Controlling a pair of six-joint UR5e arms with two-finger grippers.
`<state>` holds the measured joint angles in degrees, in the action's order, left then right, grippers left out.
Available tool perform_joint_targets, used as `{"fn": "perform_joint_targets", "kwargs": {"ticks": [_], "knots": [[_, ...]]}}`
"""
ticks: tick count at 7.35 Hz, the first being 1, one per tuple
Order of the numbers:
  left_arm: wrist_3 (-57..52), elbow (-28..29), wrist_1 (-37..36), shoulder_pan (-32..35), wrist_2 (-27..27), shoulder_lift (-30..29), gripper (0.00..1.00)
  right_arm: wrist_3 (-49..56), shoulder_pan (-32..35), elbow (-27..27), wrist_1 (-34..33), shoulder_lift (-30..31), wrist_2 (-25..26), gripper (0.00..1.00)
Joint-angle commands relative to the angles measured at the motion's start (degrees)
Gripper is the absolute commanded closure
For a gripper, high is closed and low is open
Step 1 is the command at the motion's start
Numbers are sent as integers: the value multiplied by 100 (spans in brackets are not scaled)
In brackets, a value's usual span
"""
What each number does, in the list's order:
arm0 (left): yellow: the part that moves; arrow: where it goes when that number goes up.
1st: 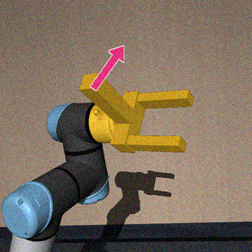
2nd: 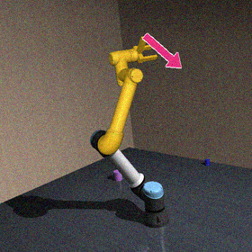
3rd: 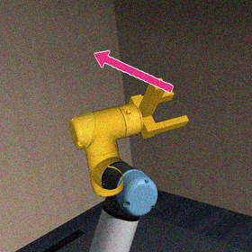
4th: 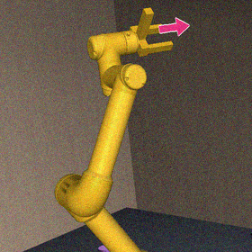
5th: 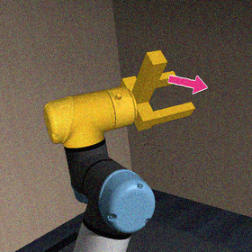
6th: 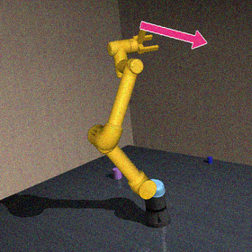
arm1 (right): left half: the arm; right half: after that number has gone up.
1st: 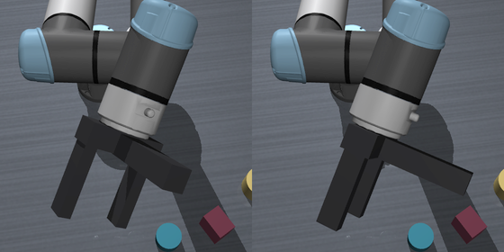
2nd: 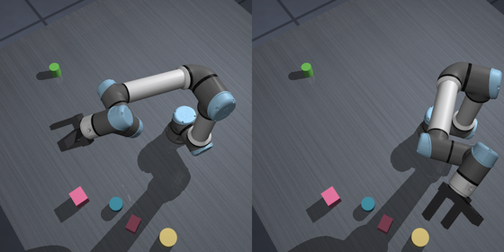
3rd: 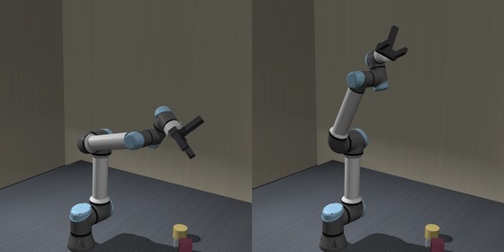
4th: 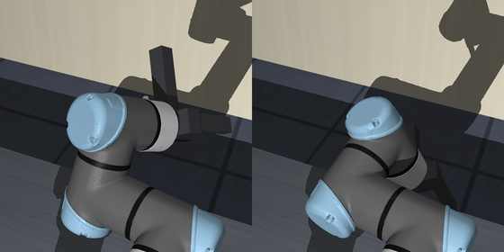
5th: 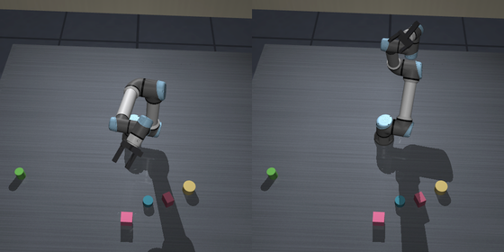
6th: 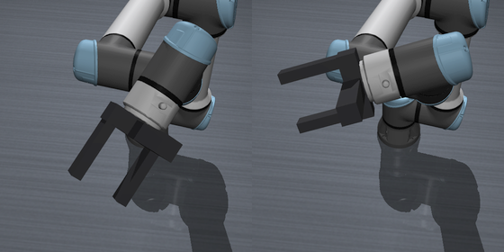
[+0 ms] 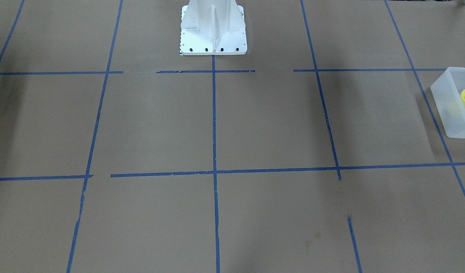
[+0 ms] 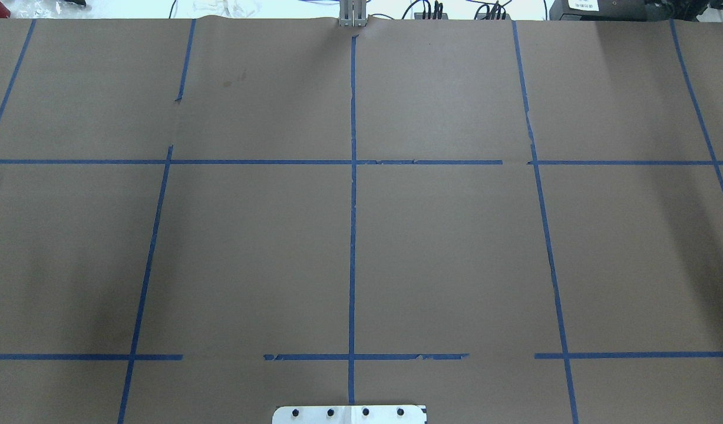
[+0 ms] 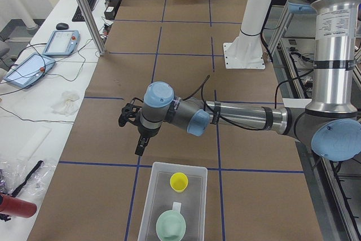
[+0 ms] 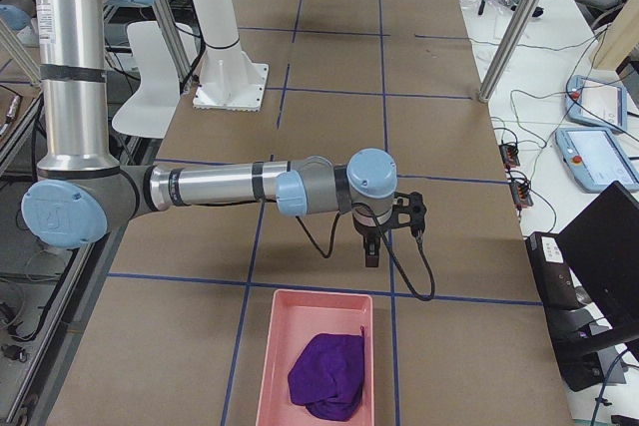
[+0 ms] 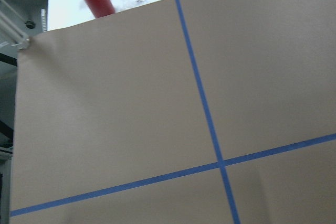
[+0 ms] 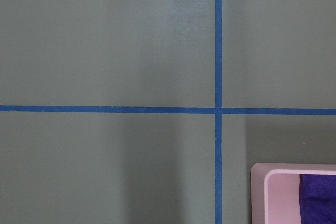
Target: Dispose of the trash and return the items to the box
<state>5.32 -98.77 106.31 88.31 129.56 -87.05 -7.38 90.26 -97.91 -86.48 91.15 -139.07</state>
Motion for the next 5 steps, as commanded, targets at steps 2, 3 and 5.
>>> {"fn": "perform_joint_targets", "kwargs": {"ticks": [2, 3, 5], "knots": [[-1407, 243, -1284, 72, 7, -48, 0, 0, -8, 0, 9, 69, -15, 0], [-1428, 271, -1619, 133, 7, -57, 0, 0, -17, 0, 0, 87, -41, 0], [-1664, 271, -2130, 178, 348, -49, 0, 0, -34, 17, -9, 96, -76, 0]]}}
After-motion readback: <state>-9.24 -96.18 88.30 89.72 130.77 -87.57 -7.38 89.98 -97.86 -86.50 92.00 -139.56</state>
